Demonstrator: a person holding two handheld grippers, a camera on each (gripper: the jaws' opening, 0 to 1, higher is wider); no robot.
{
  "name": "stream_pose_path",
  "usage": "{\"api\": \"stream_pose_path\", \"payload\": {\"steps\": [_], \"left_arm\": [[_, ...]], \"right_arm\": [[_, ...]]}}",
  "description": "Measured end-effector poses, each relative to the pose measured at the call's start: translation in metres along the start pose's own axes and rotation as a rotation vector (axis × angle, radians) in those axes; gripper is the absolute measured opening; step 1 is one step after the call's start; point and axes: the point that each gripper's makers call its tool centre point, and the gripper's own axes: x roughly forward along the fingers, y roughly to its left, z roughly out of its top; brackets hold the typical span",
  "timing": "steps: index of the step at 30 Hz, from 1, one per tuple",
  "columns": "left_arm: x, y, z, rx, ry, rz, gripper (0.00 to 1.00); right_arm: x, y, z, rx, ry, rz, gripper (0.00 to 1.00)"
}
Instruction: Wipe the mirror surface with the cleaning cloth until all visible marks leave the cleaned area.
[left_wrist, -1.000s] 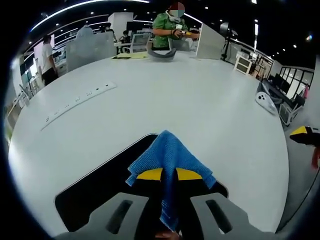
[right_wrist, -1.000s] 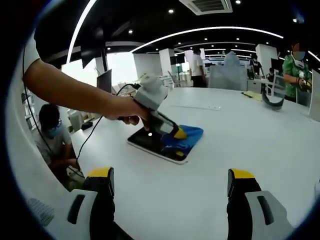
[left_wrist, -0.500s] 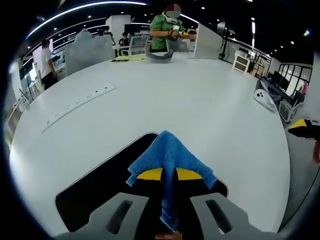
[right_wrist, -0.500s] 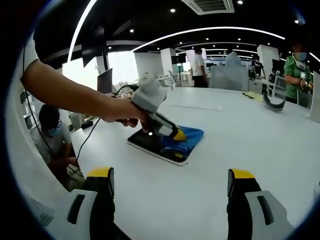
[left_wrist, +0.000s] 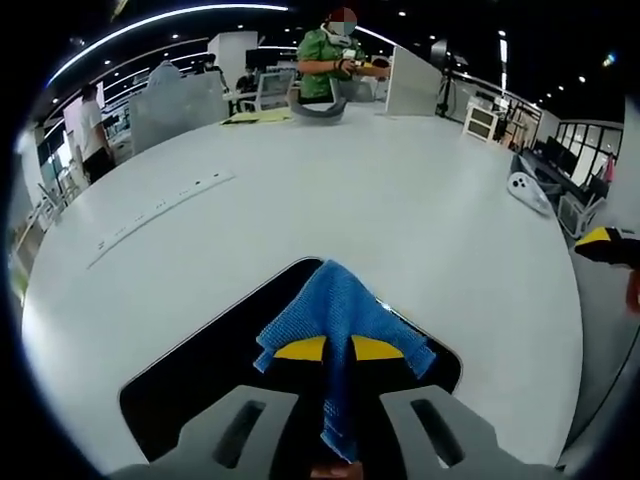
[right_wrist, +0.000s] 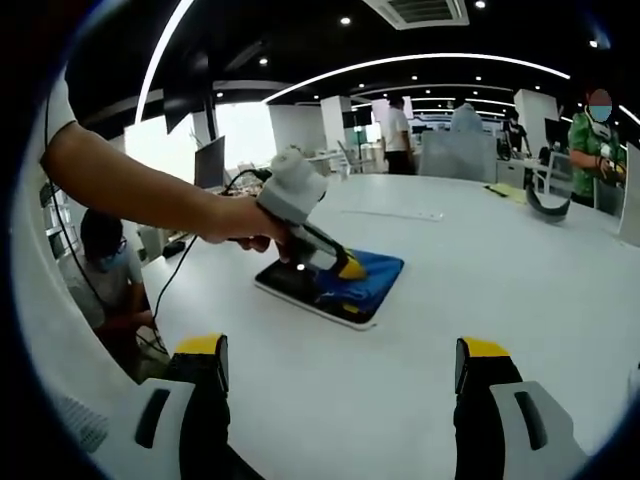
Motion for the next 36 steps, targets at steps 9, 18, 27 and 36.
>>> {"api": "stream_pose_path", "payload": {"steps": [9,18,27,36], "left_arm": [[-0.009,0.008,-0.007,-0.018,-0.007,0.011,0.06],[-0.012,0.010,-0.010,-0.016,-0.005,0.010,0.06],[-0.016,0.015,-0.013,-0.012,-0.003,0.008,0.06],[-0.020,0.020,-0.016,-0.014,0.003,0.011,0.06]], "right_arm": [[0.001,0.004,-0.002,-0.002,0.006,0.008,0.94],[0.002,0.008,-0.002,-0.008,0.010,0.015,0.94],[0.003,0.013,-0.004,-0.004,0.018,0.021,0.93],[0.002,0.016,-0.004,0.001,0.015,0.028,0.93]]}}
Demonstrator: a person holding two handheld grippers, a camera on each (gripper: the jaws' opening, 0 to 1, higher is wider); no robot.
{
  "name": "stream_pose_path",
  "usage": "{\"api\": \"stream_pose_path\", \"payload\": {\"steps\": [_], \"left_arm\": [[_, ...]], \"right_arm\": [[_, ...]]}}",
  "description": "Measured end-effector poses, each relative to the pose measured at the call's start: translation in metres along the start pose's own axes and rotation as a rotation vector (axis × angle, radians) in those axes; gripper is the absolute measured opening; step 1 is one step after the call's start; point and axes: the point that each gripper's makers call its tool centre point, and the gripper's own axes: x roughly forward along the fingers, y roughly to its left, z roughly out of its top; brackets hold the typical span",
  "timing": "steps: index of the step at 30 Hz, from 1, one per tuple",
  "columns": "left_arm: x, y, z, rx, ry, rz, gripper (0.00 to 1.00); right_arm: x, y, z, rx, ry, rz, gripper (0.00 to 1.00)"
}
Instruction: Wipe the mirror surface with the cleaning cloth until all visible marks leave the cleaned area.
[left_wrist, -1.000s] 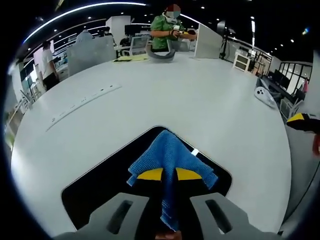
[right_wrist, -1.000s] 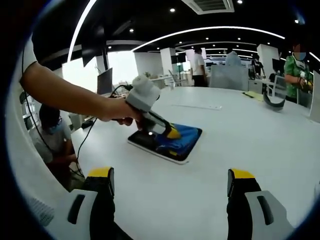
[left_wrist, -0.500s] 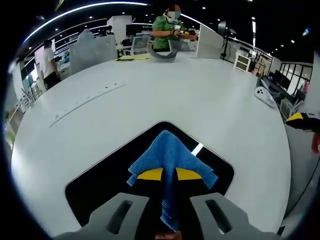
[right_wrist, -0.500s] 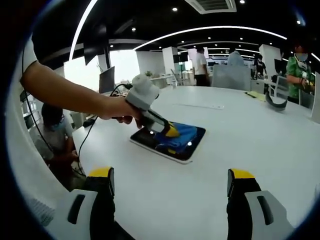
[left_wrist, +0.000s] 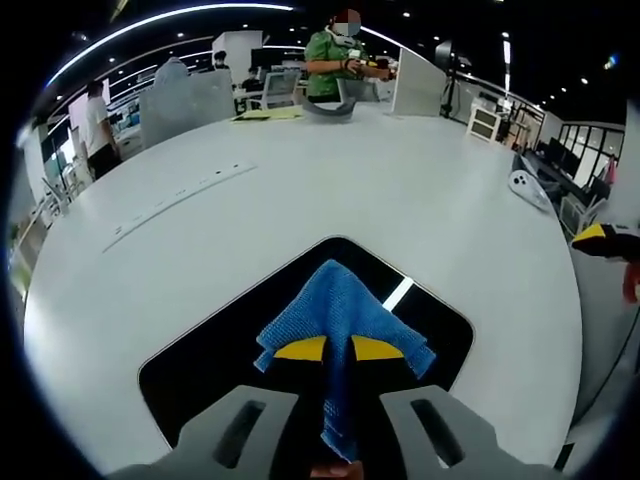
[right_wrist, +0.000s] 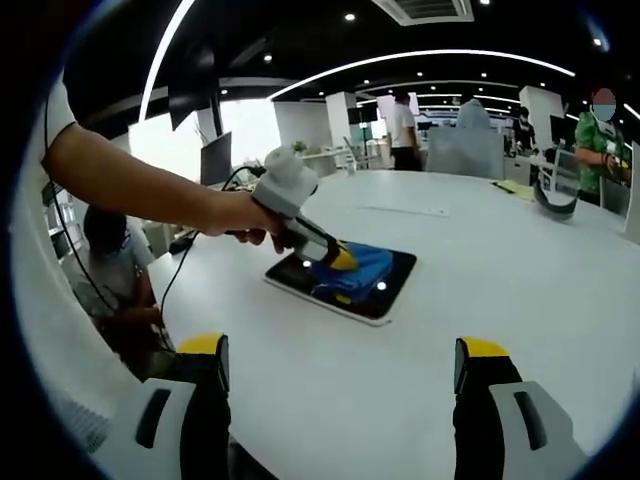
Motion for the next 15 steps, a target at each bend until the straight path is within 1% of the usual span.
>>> {"api": "stream_pose_path", "payload": {"steps": [9,15], "left_arm": [[-0.0033,0.0049,-0.0028,0.006,0.007,0.003,0.06],[-0.0055,0.0087,-0.0048,0.005,0.007,0.005,0.06]], "right_arm": [[-0.0005,0.0025,0.0033,-0.005,-0.004,0.004,0.93],[-0.0007,0.0046,0.0025,-0.009,-0.001,0.007,0.93]]}}
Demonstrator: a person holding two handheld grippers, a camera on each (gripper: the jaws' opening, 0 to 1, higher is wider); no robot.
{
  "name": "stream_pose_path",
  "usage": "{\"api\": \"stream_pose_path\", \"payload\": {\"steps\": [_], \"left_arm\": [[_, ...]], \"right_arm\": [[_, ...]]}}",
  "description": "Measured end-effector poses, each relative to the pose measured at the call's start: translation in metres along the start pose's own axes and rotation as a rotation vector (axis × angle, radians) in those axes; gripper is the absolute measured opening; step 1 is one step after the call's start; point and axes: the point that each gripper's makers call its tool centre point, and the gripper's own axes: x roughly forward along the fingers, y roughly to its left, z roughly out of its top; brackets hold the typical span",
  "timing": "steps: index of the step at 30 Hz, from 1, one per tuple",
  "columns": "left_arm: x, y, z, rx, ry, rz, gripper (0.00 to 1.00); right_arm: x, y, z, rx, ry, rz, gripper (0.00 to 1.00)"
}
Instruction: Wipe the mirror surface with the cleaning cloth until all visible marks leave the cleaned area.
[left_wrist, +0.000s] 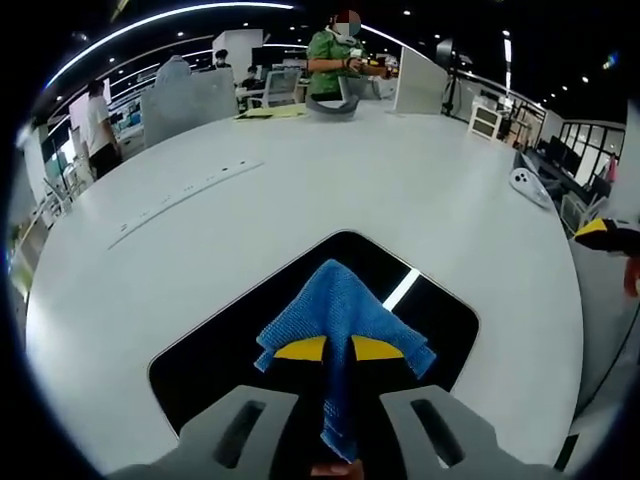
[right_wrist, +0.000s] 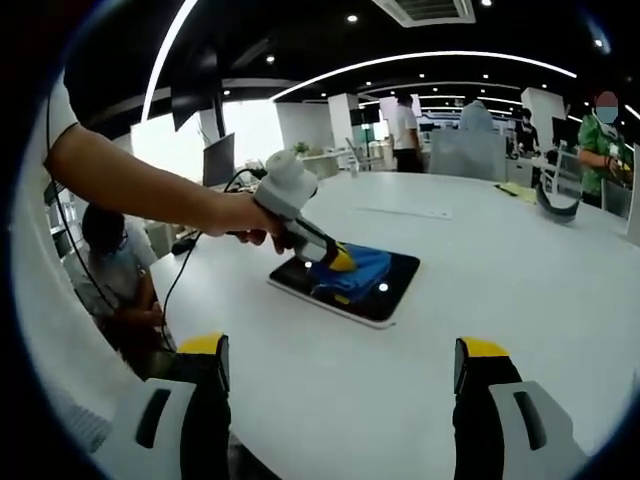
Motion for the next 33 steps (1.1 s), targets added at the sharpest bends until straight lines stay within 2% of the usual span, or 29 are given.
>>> {"api": "stream_pose_path", "payload": {"steps": [33], "left_arm": [[-0.012,0.017,-0.010,0.003,0.003,-0.003,0.06]], "right_arm": [[0.004,0.007,0.000,-0.013,0.011,0.008,0.93]]}}
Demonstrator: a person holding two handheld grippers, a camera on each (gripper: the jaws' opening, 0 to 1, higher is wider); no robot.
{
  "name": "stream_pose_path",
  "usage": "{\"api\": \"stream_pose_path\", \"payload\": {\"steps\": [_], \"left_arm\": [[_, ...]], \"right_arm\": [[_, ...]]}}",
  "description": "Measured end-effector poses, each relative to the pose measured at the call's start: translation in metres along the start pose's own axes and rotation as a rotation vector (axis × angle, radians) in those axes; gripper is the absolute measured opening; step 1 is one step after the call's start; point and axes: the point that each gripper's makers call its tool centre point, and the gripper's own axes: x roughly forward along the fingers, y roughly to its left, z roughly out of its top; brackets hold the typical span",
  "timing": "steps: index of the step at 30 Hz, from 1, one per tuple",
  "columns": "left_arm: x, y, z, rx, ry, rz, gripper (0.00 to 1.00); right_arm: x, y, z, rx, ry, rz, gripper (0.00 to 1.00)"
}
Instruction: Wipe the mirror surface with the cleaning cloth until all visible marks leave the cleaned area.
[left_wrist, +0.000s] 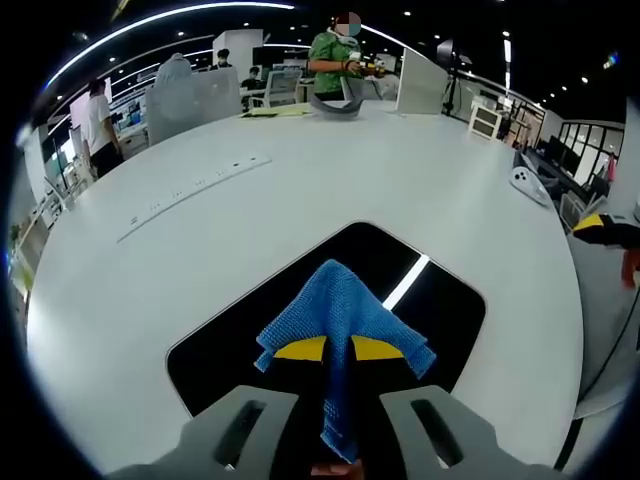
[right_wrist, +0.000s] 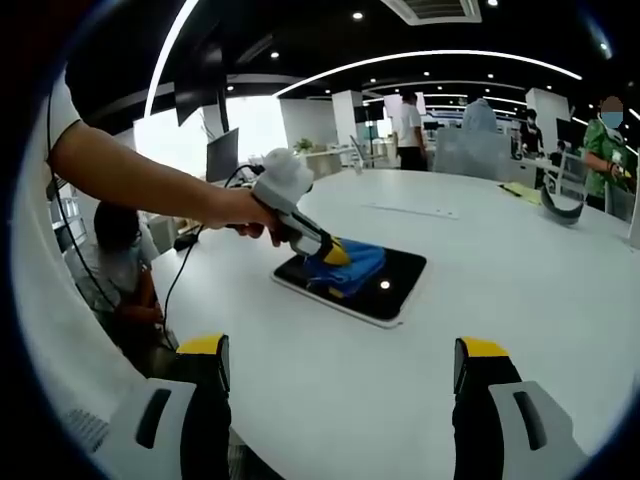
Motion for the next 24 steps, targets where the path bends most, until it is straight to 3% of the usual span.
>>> {"api": "stream_pose_path", "payload": {"steps": [24], "left_arm": [[-0.011,0.012,-0.009,0.011,0.004,0.000,0.06]], "right_arm": [[0.004,0.005,-0.002,-0.009,0.012,0.011,0.93]]}}
